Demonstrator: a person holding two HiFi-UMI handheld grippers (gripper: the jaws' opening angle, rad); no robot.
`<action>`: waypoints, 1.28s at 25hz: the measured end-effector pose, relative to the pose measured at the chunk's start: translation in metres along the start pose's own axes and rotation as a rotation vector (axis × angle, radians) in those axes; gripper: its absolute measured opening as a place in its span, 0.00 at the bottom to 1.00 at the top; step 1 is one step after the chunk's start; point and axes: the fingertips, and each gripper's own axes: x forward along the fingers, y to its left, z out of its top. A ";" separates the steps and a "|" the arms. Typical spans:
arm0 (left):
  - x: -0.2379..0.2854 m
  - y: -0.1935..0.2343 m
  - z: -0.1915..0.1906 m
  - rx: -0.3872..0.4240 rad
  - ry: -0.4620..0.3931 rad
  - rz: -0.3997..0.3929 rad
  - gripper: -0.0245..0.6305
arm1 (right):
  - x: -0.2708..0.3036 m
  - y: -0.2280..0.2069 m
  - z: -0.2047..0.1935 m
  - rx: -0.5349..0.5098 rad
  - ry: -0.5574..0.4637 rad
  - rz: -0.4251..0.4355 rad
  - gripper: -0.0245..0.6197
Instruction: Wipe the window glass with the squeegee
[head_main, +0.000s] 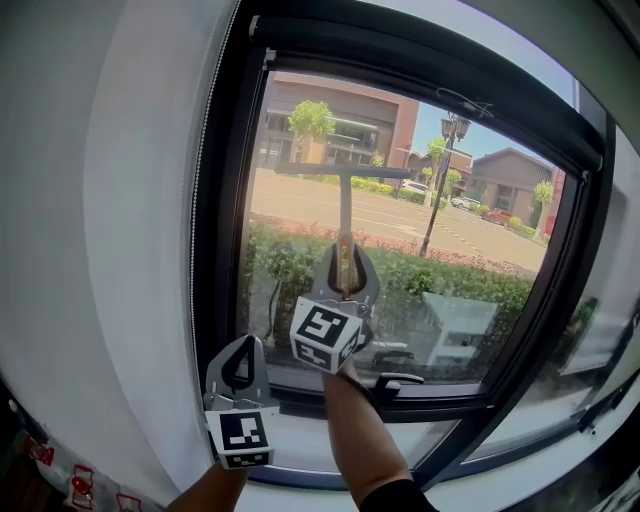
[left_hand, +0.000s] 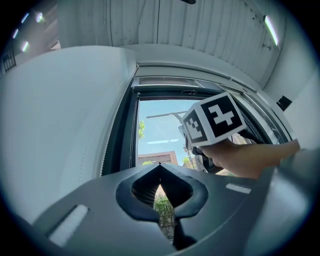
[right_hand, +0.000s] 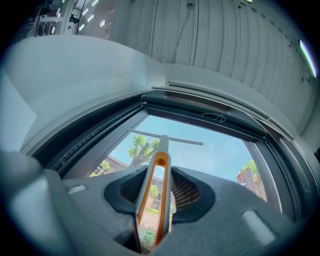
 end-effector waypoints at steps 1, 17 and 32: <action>0.002 -0.003 0.003 -0.012 -0.014 -0.007 0.06 | 0.006 -0.008 0.006 0.002 -0.006 -0.006 0.22; 0.036 -0.005 0.033 0.033 -0.089 0.018 0.06 | 0.089 -0.081 0.058 -0.026 -0.047 -0.066 0.22; 0.066 -0.005 0.073 0.061 -0.177 0.031 0.06 | 0.119 -0.110 0.065 0.027 -0.065 -0.070 0.22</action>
